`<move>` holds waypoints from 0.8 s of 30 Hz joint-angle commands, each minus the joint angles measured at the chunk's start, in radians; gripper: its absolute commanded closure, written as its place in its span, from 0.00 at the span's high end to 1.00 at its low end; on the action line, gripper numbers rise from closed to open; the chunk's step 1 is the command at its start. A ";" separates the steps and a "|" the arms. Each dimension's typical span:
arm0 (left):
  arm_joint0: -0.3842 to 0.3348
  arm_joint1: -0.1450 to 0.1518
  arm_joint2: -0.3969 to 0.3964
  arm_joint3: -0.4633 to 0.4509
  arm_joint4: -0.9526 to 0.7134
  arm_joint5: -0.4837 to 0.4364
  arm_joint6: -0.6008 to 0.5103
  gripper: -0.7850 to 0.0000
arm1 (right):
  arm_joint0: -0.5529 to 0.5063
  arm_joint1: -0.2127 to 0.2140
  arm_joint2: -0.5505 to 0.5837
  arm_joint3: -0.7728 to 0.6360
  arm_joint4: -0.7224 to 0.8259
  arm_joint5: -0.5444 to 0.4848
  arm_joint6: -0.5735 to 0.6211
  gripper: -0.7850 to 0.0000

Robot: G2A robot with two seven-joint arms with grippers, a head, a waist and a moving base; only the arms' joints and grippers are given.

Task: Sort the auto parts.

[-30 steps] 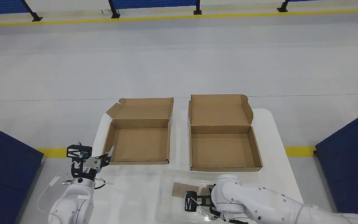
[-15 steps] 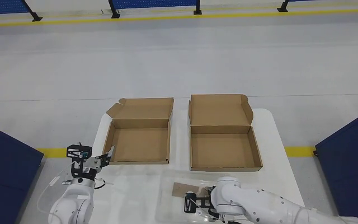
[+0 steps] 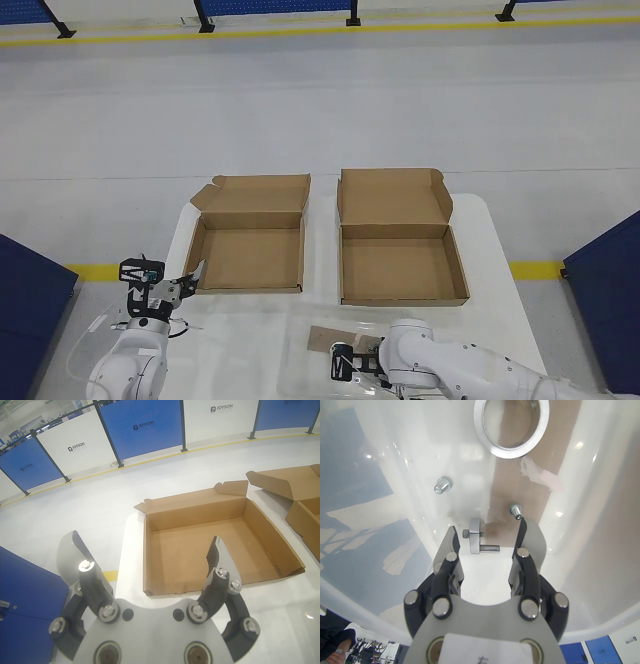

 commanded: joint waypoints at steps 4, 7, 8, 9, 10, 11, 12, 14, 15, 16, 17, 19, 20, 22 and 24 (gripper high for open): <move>0.000 0.000 0.000 0.000 0.000 0.000 0.000 1.00 | -0.009 0.000 0.010 -0.001 0.003 -0.019 0.011 0.36; 0.000 0.000 0.000 0.000 0.000 0.000 0.000 1.00 | -0.014 -0.002 0.014 0.002 0.003 -0.026 0.012 0.36; 0.000 0.000 0.000 0.000 0.000 0.000 0.000 1.00 | -0.014 -0.002 0.015 0.002 0.002 -0.028 0.014 0.35; 0.000 0.000 0.000 0.000 0.000 0.000 0.000 1.00 | -0.016 -0.004 0.015 0.004 0.000 -0.031 0.016 0.35; 0.000 0.000 0.000 0.000 0.000 0.000 0.000 1.00 | -0.017 -0.005 0.015 0.005 -0.001 -0.031 0.018 0.35; 0.000 0.000 0.000 0.000 0.000 0.000 0.000 1.00 | -0.018 -0.007 0.015 0.007 -0.002 -0.032 0.022 0.35; 0.000 0.000 0.000 0.000 0.000 0.000 0.000 1.00 | -0.019 -0.008 0.015 0.009 -0.002 -0.034 0.024 0.34; 0.000 0.000 0.000 0.000 0.000 0.000 0.000 1.00 | -0.020 -0.012 0.014 0.015 -0.003 -0.038 0.029 0.34; 0.000 0.000 0.000 0.000 0.000 0.000 0.000 1.00 | -0.020 -0.015 0.012 0.017 -0.004 -0.041 0.031 0.33; 0.000 0.000 0.000 0.000 0.000 0.000 0.000 1.00 | -0.020 -0.016 0.012 0.019 -0.004 -0.042 0.032 0.33; 0.000 0.000 0.000 0.000 0.000 0.000 0.000 1.00 | -0.020 -0.018 0.011 0.023 -0.005 -0.043 0.033 0.31; 0.000 0.000 0.000 0.000 0.000 0.000 0.000 1.00 | -0.020 -0.024 0.011 0.031 -0.007 -0.045 0.035 0.24; 0.000 0.000 0.000 0.000 0.000 0.000 0.000 1.00 | -0.020 -0.025 0.011 0.034 -0.006 -0.045 0.035 0.13; 0.000 0.000 0.000 0.000 0.000 0.000 0.000 1.00 | -0.021 -0.029 0.012 0.038 -0.006 -0.043 0.036 0.00; 0.000 0.000 0.000 0.000 0.000 0.000 0.000 1.00 | -0.021 -0.032 0.015 0.040 -0.007 -0.040 0.040 0.00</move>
